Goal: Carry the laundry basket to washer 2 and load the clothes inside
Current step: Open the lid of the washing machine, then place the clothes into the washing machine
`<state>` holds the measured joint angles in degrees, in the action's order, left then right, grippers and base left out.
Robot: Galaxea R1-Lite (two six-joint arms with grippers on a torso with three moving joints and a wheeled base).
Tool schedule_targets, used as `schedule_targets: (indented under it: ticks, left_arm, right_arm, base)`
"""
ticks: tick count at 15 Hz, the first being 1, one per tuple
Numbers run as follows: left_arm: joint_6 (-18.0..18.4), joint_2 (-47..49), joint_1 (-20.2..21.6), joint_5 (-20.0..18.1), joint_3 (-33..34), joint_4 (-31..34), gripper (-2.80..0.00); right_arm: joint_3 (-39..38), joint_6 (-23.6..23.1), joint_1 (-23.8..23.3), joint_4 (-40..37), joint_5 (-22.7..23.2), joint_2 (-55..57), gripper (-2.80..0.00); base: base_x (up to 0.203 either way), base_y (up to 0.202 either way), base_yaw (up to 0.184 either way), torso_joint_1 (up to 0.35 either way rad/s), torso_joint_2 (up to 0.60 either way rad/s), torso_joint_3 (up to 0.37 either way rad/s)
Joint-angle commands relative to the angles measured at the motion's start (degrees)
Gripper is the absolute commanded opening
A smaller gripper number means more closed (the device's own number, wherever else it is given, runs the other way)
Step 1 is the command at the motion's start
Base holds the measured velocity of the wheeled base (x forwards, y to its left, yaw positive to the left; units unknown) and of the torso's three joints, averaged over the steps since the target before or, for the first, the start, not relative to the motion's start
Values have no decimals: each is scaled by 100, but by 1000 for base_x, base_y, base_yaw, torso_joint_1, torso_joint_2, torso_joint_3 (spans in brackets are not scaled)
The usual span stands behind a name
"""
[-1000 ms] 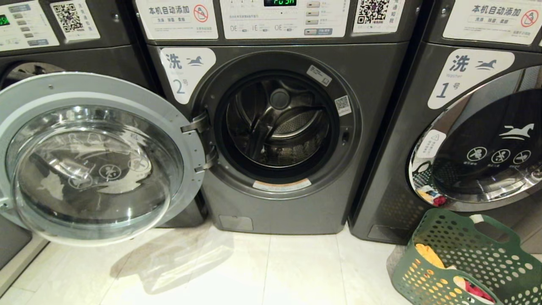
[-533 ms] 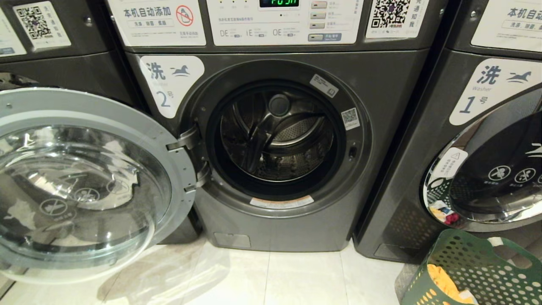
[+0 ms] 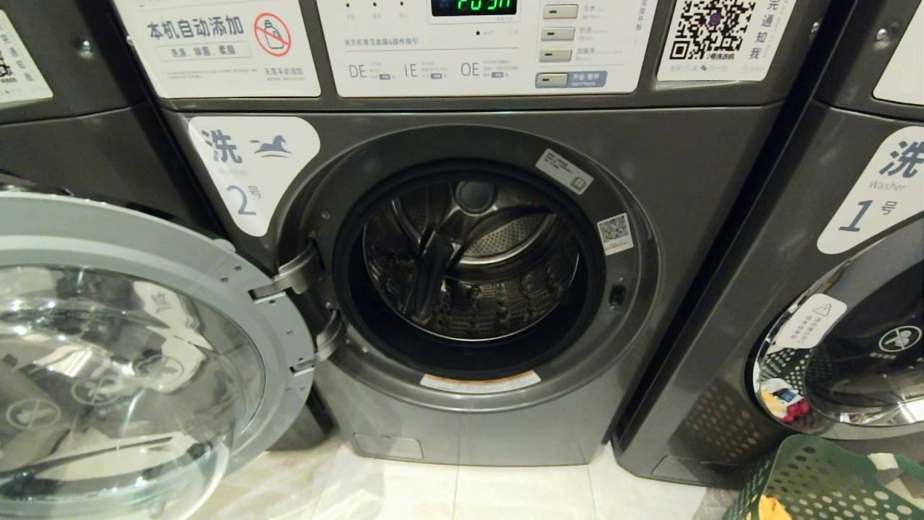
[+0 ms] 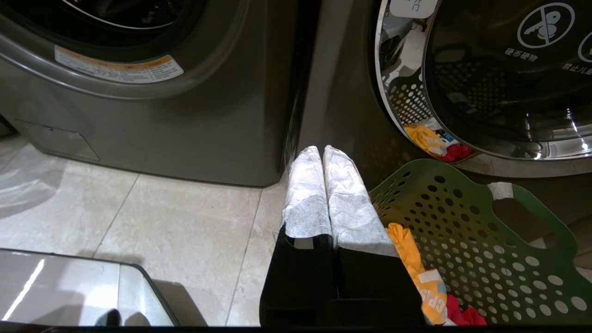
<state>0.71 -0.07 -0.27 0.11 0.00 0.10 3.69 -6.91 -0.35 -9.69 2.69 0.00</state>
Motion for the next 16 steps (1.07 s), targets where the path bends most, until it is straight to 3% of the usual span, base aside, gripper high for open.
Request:
schedule_targets:
  ticks: [1,10,16]
  left_arm:
    - [0,-1,0,-1,0,-1,-280]
    - [0,-1,0,-2,0,-1,-280]
    - [0,-1,0,7,0,-1,-280]
  right_arm:
    - [0,-3,0,-6,3,9,-280]
    - [9,6,0,-6,-6,9,-280]
    - [9,6,0,-6,1,9,-280]
  base:
    - [0,0,0,0,0,0]
    - [0,5,-1,0,1,0]
    - [0,178,-1,2,2,2]
